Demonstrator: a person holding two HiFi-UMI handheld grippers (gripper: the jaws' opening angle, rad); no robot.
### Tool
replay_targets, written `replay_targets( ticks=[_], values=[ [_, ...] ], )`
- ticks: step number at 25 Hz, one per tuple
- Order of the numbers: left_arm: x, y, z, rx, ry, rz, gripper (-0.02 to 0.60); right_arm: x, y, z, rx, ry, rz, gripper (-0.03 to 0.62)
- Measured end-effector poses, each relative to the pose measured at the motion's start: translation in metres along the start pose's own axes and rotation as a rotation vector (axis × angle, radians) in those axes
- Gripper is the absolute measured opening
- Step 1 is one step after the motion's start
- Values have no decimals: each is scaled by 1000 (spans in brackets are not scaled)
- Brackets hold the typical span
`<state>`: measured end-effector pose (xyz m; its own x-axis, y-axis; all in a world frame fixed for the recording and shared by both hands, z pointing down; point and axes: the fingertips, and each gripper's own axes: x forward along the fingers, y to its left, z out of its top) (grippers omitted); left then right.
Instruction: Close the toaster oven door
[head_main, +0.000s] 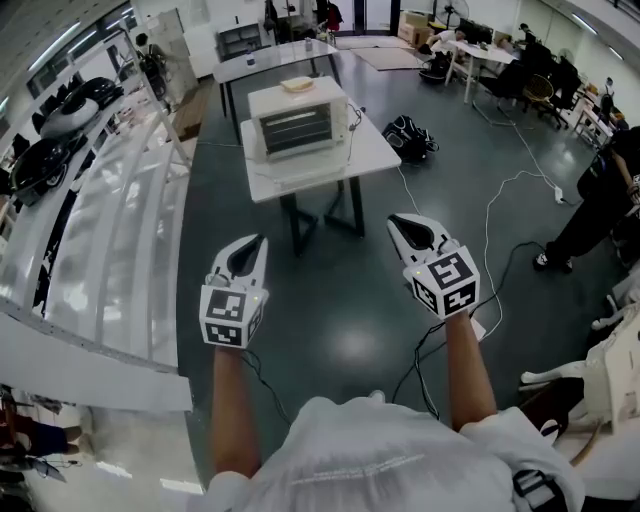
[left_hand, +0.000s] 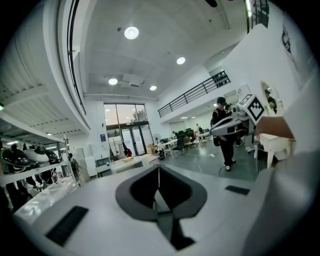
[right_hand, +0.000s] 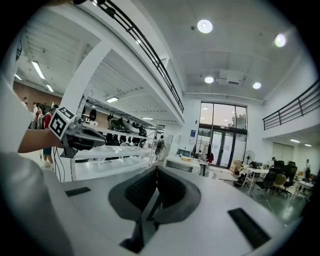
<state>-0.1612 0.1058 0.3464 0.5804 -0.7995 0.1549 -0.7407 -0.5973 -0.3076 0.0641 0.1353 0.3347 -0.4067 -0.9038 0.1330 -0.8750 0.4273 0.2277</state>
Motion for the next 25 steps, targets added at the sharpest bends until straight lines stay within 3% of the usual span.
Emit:
replay_targets(
  ticks=[8,10,11,12,13,25],
  values=[
    [2,-12,-3,-54,-7,-29,18,-2,3,-9,-5,14,48,27],
    [3,-17,-3,-63,-13,-42,21,-2,6,-10,-3,18,77,113],
    [3,-19,-3,-62,-14,-40,46,-2,7,-10,0,18,88,123],
    [4,-20,-2,-57,-15,-33,101,-2,7,-11,4,16,95,123],
    [4,-22,-2,-52,-16,-26,106,-3,6,-11,8,15,98,123],
    [27,-58,-10,-73,40,7,106,-16,-41,-41,34,27,110,123]
  ],
)
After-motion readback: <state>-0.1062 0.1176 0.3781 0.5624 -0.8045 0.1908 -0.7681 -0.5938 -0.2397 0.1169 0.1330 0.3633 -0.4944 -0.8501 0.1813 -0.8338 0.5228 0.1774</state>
